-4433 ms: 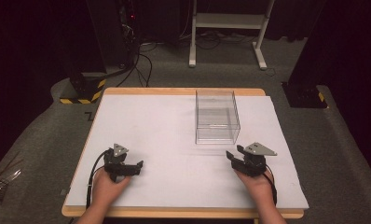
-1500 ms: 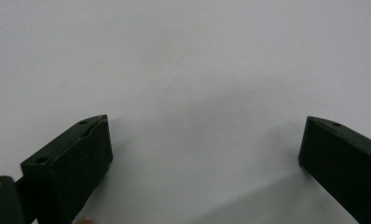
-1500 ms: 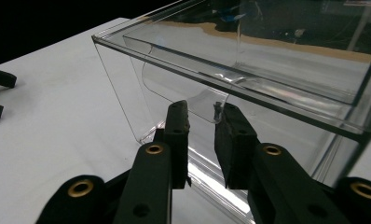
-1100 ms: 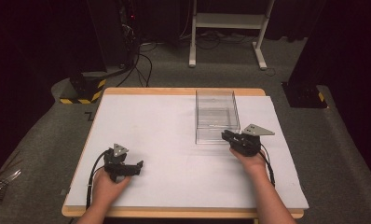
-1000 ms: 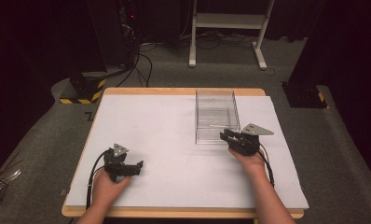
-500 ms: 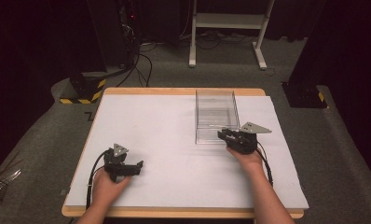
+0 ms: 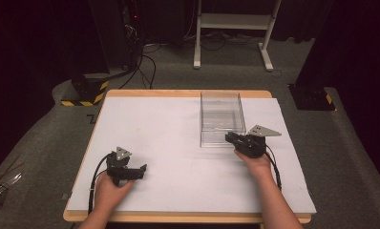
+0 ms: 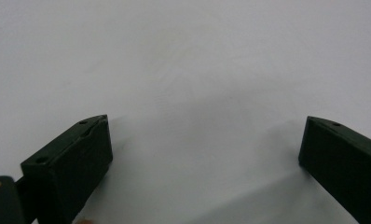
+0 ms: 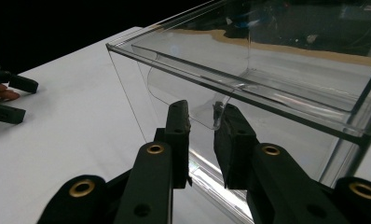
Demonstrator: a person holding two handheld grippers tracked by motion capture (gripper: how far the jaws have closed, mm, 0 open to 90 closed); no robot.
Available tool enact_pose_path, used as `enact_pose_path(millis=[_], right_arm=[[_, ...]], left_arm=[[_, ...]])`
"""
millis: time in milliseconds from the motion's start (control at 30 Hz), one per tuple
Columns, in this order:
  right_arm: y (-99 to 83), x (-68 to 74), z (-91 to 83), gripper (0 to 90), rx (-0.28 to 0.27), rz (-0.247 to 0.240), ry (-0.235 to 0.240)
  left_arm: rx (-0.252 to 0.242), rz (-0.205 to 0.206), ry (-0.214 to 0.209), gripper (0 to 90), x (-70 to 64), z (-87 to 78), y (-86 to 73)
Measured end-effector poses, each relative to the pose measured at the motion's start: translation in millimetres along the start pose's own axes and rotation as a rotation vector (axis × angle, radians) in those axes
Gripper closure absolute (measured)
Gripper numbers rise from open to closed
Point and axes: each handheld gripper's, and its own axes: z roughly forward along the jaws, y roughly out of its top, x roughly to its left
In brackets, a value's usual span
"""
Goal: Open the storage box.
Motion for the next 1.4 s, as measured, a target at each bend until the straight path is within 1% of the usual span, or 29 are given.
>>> enact_pose_path(millis=[267, 400, 500, 633, 1000, 1167, 1400], right_arm=[[-3.1, 2.8, -7.6, 79.0, 0.0, -0.017, 0.005], [-4.7, 4.7, -11.9, 80.8, -0.005, -0.022, 0.018], [-5.0, 8.6, -14.0, 81.4, -0.001, -0.034, 0.019], [-8.0, 9.6, -17.0, 82.2, -0.003, -0.035, 0.033], [-12.3, 14.1, -24.8, 83.6, -0.005, -0.039, 0.048], [-15.6, 14.6, -30.8, 84.3, -0.009, -0.033, 0.067], [-19.8, 18.1, -39.8, 85.0, -0.012, -0.04, 0.081]], left_arm=[[0.0, 0.0, 0.0, 2.8, 0.0, 0.0, 0.0], [0.0, 0.0, 0.0, 2.8, 0.0, 0.0, 0.0], [0.0, 0.0, 0.0, 2.8, 0.0, 0.0, 0.0], [0.0, 0.0, 0.0, 2.8, 0.0, 0.0, 0.0], [0.0, 0.0, 0.0, 2.8, 0.0, 0.0, 0.0], [0.0, 0.0, 0.0, 2.8, 0.1, 0.0, 0.0], [0.001, 0.0, 0.001, 2.8, 0.0, 0.0, 0.1]])
